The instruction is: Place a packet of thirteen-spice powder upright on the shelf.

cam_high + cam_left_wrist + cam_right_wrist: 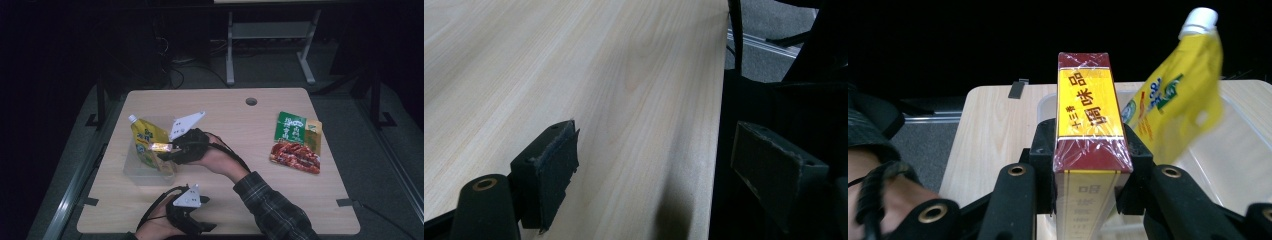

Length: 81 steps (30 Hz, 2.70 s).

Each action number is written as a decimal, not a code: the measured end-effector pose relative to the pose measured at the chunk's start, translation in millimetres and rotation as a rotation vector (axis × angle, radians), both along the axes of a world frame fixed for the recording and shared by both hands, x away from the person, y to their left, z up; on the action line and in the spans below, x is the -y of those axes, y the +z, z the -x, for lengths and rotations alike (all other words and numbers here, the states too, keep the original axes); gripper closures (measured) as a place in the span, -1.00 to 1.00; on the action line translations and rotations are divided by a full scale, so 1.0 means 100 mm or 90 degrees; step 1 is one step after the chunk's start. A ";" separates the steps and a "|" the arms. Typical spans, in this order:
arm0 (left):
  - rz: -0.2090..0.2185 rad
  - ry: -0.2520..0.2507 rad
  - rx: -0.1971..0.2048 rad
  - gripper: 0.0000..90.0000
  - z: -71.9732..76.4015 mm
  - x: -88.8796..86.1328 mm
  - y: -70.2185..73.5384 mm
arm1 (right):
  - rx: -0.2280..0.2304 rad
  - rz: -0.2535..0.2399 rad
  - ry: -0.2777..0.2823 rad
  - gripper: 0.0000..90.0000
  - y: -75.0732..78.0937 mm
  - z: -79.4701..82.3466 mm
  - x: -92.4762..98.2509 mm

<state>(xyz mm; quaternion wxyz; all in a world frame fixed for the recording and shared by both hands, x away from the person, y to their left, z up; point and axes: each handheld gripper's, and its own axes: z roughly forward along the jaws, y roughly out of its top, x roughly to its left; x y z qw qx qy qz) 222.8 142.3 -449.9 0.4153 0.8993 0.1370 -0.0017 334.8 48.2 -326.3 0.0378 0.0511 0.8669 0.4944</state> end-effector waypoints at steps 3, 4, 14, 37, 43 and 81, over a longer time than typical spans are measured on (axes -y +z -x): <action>-0.001 -0.002 -0.003 -0.59 0.00 0.00 0.00 | 0.006 0.002 0.003 0.50 -0.02 -0.01 -0.09; -0.004 -0.002 -0.004 -0.59 0.00 0.00 0.00 | 0.011 0.002 0.006 0.50 -0.03 -0.01 -0.12; -0.010 -0.008 -0.001 -0.59 0.00 0.00 0.01 | 0.015 0.013 0.024 0.50 -0.16 0.01 -0.37; -0.006 0.000 -0.016 -0.59 0.01 0.00 -0.01 | -0.002 0.045 0.040 0.42 -0.45 -0.03 -0.56; -0.002 0.003 -0.020 -0.59 0.01 0.01 -0.01 | 0.001 0.034 0.032 0.34 -0.38 -0.03 -0.50; -0.008 0.019 -0.019 -0.59 -0.06 -0.06 -0.02 | -0.036 0.018 -0.186 0.16 -0.32 -0.06 1.28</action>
